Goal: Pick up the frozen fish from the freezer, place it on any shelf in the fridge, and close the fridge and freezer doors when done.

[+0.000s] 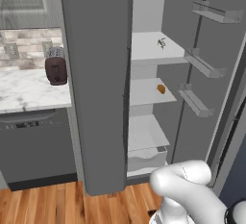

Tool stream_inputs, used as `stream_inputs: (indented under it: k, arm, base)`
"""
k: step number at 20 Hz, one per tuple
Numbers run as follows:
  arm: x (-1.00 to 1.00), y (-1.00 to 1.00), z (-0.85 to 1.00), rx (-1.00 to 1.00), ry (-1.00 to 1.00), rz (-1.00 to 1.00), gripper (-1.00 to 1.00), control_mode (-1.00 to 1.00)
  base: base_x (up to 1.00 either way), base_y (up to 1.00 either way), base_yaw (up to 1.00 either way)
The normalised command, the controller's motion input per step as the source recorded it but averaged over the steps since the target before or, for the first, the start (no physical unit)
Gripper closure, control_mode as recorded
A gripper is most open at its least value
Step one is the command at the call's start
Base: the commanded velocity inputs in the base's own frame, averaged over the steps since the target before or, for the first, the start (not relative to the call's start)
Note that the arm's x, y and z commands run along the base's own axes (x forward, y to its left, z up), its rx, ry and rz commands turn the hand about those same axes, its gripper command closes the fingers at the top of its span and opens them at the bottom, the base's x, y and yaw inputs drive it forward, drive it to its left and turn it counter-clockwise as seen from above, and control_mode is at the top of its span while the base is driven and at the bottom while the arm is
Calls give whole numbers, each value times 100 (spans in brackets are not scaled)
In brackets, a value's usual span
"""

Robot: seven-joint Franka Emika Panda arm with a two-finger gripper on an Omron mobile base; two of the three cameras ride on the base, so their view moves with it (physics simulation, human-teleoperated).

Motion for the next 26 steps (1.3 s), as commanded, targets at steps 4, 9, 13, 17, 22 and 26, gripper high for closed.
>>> stream_inputs:
  k: [4, 9, 13, 17, 22, 26]
  arm:
    - [61, -33, -30, 1, 0, -11, -100, -100]
    - [41, -49, -7, 5, 0, -5, -100, -100]
    - [25, -58, 0, 11, 0, 0, -100, -100]
    - [15, -42, 0, 10, 0, 0, -100, -100]
    - [30, -37, -2, 3, 0, 0, -100, -100]
    - [35, -21, -7, 0, 0, 0, -100, -100]
  base:
    - [0, 0, 0]
    - [0, 0, 0]
    - [0, 0, 0]
    - [0, 0, 0]
    - [0, 0, 0]
    - [0, 0, 0]
